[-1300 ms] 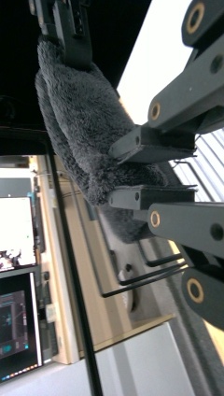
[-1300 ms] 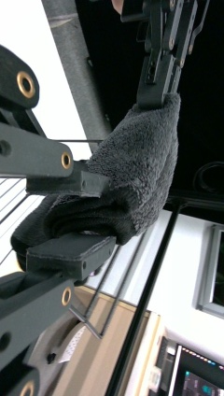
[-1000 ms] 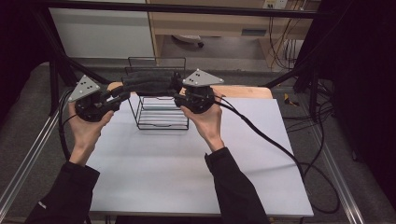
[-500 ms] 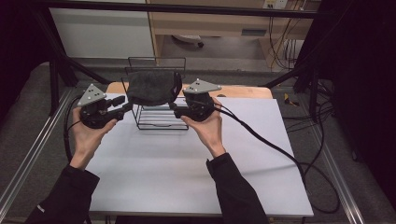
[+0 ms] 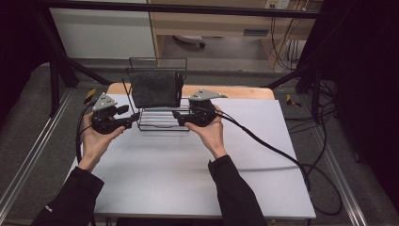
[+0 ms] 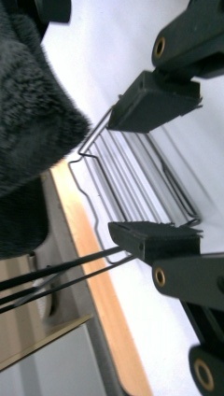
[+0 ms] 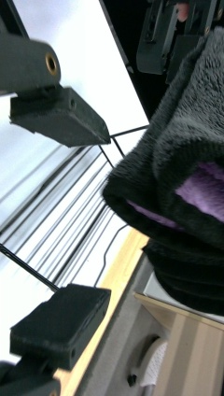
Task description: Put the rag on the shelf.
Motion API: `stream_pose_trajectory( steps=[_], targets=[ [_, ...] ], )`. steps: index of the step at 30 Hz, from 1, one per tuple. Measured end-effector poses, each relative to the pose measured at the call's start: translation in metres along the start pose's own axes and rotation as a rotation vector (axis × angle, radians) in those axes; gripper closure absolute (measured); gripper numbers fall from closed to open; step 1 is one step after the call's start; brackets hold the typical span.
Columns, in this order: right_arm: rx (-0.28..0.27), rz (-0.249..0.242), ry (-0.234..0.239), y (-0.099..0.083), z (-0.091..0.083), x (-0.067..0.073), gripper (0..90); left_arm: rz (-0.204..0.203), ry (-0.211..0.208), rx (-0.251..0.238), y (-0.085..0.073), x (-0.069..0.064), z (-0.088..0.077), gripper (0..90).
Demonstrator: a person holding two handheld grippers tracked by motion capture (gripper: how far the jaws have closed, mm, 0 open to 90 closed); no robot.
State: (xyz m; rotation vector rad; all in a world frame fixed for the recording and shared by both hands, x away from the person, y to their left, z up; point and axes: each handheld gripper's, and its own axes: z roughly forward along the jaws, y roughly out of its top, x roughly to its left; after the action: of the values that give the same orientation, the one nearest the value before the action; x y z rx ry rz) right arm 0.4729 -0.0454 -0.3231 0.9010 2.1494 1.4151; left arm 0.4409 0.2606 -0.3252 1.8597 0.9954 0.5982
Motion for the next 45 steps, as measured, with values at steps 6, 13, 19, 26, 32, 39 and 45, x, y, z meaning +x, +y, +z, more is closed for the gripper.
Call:
stream_pose_trajectory(
  steps=[6, 13, 19, 26, 32, 39, 45],
  targets=[
    [0.011, -0.001, 0.030, -0.005, -0.010, -0.001, 13.5, -0.027, -0.030, 0.045, -0.005, 0.000, -0.001, 34.2],
    [0.024, 0.005, 0.049, -0.009, -0.032, -0.006, 8.1, -0.011, -0.031, 0.070, -0.011, -0.007, -0.009, 24.6],
    [0.028, 0.018, 0.043, -0.018, -0.059, -0.014, 5.6, -0.002, -0.049, 0.096, -0.019, -0.014, -0.014, 16.0],
    [0.023, 0.061, 0.029, -0.039, -0.093, -0.026, 2.8, 0.010, -0.075, 0.113, -0.030, -0.020, -0.020, 8.2],
    [0.019, 0.102, 0.020, -0.064, -0.118, -0.039, 0.7, 0.014, -0.103, 0.102, -0.044, -0.025, -0.021, 6.7],
    [0.017, 0.137, 0.013, -0.100, -0.139, -0.052, 0.5, 0.005, -0.108, 0.102, -0.065, -0.031, -0.018, 6.7],
    [0.048, 0.167, 0.023, -0.136, -0.149, -0.061, 0.6, -0.005, -0.119, 0.114, -0.085, -0.031, -0.015, 7.3]
  ],
)
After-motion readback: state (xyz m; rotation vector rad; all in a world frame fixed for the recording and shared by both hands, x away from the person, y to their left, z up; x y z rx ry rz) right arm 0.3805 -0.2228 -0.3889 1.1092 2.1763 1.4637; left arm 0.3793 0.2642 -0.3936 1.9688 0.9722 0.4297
